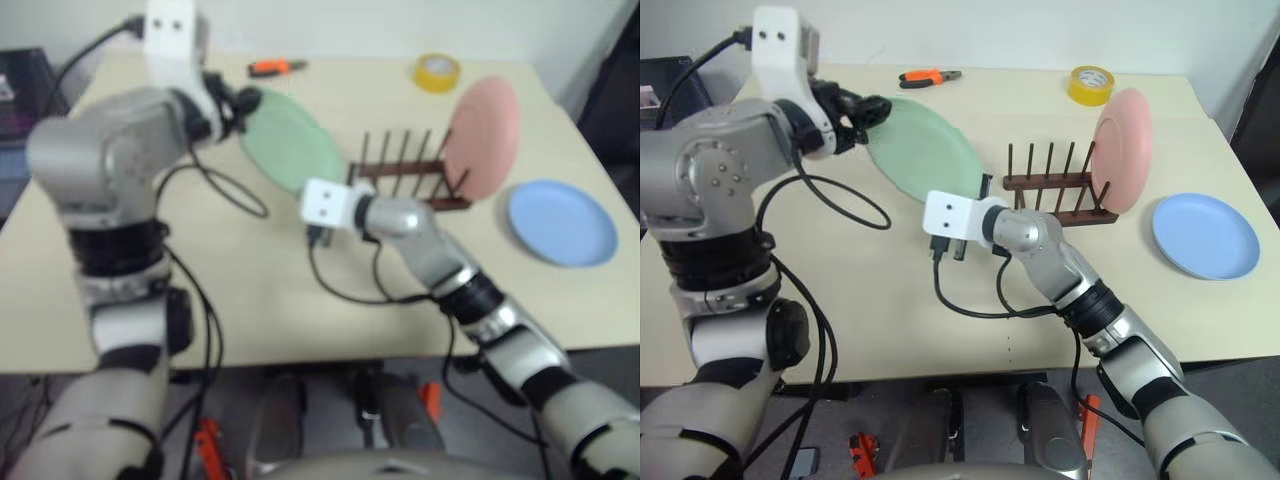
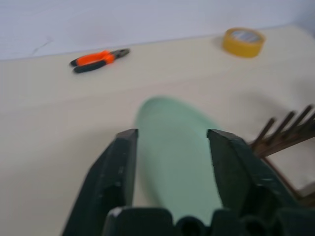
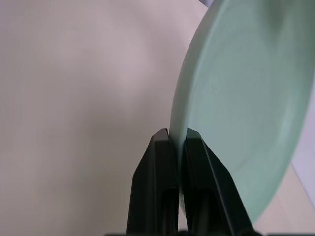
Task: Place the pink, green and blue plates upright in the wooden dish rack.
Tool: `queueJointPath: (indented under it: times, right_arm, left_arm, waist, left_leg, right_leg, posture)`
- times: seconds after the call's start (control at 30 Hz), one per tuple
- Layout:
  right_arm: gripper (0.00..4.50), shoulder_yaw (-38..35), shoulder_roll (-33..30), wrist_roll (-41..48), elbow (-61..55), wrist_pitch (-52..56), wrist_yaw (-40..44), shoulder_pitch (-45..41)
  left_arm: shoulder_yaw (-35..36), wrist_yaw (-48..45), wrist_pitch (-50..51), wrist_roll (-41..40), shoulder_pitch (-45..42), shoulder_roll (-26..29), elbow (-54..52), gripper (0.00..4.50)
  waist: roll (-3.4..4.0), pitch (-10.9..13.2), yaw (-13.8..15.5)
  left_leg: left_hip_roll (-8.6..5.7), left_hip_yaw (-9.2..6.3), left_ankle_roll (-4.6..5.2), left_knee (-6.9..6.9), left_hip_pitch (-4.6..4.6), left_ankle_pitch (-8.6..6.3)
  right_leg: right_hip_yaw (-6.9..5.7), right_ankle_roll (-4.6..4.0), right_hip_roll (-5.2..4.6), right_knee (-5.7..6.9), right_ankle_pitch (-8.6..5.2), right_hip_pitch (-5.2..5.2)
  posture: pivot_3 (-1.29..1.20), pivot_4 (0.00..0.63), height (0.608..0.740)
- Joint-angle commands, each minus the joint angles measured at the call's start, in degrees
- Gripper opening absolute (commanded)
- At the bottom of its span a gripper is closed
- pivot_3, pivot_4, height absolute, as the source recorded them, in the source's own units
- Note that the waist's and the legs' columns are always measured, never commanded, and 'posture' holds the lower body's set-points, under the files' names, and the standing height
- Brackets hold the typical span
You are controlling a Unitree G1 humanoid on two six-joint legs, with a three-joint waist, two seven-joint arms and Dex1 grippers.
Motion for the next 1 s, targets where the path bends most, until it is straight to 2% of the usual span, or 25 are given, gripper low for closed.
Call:
queueJointPath:
  times: [0.03, 0.2, 0.33, 0.47, 0.6, 0.7, 0.83, 1.0]
  right_arm:
    - [0.0, -2.3, 0.9, 0.7, -0.6, -3.8, -0.1, -1.8]
    - [0.0, -3.8, 1.8, 3.1, 1.3, -6.5, 1.2, -2.5]
    - [0.0, -8.3, 3.3, 8.6, 2.2, -6.4, 3.2, -4.3]
    - [0.0, -17.1, 4.0, 20.2, -2.2, 3.0, 7.6, -5.9]
    - [0.0, -27.7, 0.7, 31.9, -6.0, 16.8, 9.2, -9.0]
    - [0.0, -34.1, -3.4, 37.7, -6.2, 24.2, 8.9, -11.9]
    - [0.0, -42.0, -10.1, 45.3, -4.4, 34.4, 8.6, -15.2]
    - [0.0, -44.7, -18.5, 48.9, -2.0, 41.9, 10.9, -14.8]
  left_arm:
    - [7.9, -0.4, 2.9, -4.2, -5.6, -0.5, -2.6, 3.65]
    - [14.6, -4.6, 5.3, -10.8, -8.7, 3.3, -6.2, 3.65]
    - [17.0, -12.3, -3.2, -13.9, -3.8, 11.4, -11.1, 3.65]
    - [23.3, -23.5, -9.7, -22.1, 5.8, 16.3, -17.8, 3.65]
    - [26.9, -29.9, -13.2, -28.1, 17.0, 17.6, -20.1, 3.65]
    - [25.8, -32.6, -15.1, -31.0, 23.5, 17.6, -21.6, 3.65]
    - [20.4, -33.2, -19.5, -29.5, 29.0, 17.2, -22.1, 3.65]
    - [15.0, -33.8, -24.0, -28.9, 31.2, 16.7, -20.6, 3.65]
  waist:
    - [0.0, 0.0, -0.1]
    - [0.0, 0.0, -1.0]
    - [0.01, 0.0, -1.5]
    - [0.02, 0.0, -1.3]
    - [0.02, 0.0, -0.7]
    - [0.01, 0.0, -0.1]
    - [0.01, 0.0, 0.5]
    - [0.02, 0.0, 0.4]
  left_leg:
    - [0.0, 0.0, 0.0, 0.0, 0.0, 0.0]
    - [0.0, -0.02, -0.01, -0.03, 0.02, 0.0]
    - [0.03, 0.01, -0.09, -0.04, 0.07, 0.04]
    - [0.29, -0.02, -0.22, -0.11, 0.12, 0.1]
    - [0.28, -0.04, -0.23, -0.02, 0.1, 0.11]
    - [0.15, -0.02, -0.2, 0.04, 0.1, 0.12]
    - [0.03, 0.06, -0.14, 0.0, 0.08, 0.14]
    - [0.03, 0.16, -0.1, -0.07, 0.05, 0.12]
  right_leg:
    - [0.01, 0.0, 0.0, -0.01, 0.0, 0.0]
    - [-0.02, 0.0, 0.0, -0.01, 0.0, 0.01]
    - [0.04, 0.0, -0.02, 0.03, 0.01, -0.01]
    - [-0.01, -0.03, -0.01, 0.08, 0.0, -0.01]
    - [-0.11, -0.1, -0.05, 0.08, 0.0, 0.04]
    - [-0.12, -0.13, -0.1, 0.06, 0.02, 0.1]
    - [-0.07, -0.29, -0.1, 0.02, -0.07, 0.1]
    - [-0.08, -0.21, -0.06, -0.04, -0.03, 0.06]
  posture:
    - [0.0, 0.15, 0.74]
    - [0.0, 0.15, 0.74]
    - [0.0, 0.15, 0.74]
    - [0.0, 0.15, 0.74]
    - [0.0, 0.15, 0.74]
    - [0.0, 0.15, 0.74]
    - [0.0, 0.15, 0.74]
    - [0.0, 0.15, 0.74]
